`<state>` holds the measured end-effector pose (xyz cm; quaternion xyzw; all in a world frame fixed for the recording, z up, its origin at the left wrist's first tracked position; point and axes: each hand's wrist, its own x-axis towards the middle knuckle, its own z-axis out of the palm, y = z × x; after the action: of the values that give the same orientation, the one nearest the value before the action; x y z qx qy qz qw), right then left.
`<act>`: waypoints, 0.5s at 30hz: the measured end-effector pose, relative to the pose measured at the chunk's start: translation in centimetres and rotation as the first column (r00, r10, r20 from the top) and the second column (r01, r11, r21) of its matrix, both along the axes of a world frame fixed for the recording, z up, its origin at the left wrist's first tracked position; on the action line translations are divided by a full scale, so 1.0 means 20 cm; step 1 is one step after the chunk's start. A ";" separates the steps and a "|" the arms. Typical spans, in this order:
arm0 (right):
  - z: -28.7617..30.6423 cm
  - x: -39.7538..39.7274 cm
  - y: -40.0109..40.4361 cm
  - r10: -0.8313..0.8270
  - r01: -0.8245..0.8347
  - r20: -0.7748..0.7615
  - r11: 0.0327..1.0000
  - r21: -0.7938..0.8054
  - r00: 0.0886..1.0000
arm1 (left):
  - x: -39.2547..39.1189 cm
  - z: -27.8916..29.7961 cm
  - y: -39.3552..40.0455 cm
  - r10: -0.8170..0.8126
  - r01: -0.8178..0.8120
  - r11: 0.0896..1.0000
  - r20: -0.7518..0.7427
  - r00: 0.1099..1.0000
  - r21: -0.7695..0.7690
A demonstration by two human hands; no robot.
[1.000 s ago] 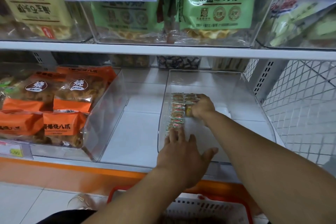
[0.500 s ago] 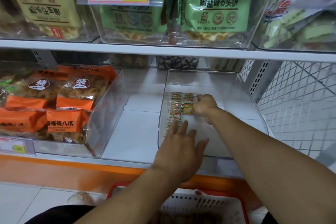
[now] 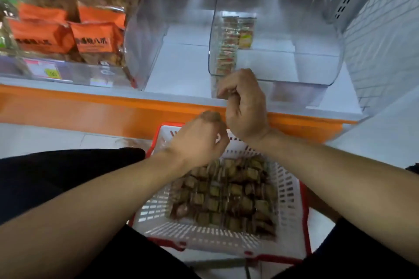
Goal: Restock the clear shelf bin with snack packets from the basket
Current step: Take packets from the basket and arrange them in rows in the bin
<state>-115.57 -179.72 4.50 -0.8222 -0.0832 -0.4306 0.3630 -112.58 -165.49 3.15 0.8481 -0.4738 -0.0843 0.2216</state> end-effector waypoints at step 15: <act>-1.24 -0.53 0.04 -0.277 -0.602 -0.947 0.788 -0.129 -0.160 | -0.46 -1.28 0.28 0.183 0.123 0.737 -0.372 0.910 0.664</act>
<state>-126.15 -178.98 -20.33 -0.8922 -0.0183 0.4420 0.0910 -121.75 -159.96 -22.54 0.8400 -0.3388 -0.4237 -0.0043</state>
